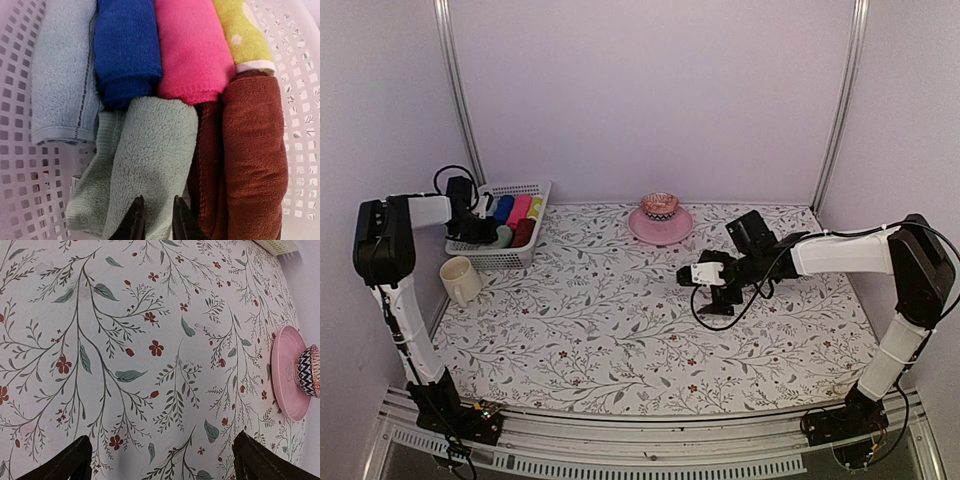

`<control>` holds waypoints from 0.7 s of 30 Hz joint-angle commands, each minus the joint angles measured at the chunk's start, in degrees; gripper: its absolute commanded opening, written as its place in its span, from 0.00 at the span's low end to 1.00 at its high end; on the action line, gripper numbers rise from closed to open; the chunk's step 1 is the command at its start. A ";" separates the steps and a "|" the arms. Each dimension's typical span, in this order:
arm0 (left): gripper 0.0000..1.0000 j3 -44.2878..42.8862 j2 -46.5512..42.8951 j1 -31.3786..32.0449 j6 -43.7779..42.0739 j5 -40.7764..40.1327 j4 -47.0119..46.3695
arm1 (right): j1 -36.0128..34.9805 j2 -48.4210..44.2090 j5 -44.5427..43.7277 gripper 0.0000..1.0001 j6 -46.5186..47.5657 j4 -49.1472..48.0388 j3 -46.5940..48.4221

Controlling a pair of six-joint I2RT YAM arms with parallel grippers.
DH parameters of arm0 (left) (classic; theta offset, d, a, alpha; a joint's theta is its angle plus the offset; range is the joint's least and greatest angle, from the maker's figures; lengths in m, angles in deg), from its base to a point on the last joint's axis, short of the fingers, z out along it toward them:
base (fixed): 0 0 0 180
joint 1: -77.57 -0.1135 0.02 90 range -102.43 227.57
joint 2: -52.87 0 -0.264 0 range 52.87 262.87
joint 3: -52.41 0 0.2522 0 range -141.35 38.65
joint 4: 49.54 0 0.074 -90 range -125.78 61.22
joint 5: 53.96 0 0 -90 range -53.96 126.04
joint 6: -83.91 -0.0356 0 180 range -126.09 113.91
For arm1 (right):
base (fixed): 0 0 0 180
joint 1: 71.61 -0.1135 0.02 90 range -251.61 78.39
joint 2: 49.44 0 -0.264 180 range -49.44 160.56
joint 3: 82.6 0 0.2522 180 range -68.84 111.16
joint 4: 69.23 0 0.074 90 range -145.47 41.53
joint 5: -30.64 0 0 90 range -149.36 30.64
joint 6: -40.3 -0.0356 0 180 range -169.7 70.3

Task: Roll the towels
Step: Smooth out the towel in the storage box.

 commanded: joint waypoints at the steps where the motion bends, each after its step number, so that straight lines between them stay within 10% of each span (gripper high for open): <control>1: 0.21 -1.38 0.41 -0.21 0.11 3.46 -1.18 | -0.75 1.44 -0.82 0.99 0.17 0.23 1.29; 21: 0.21 -3.39 2.96 2.78 -1.85 3.39 -4.59 | -1.33 2.55 -1.47 0.99 0.26 0.23 1.34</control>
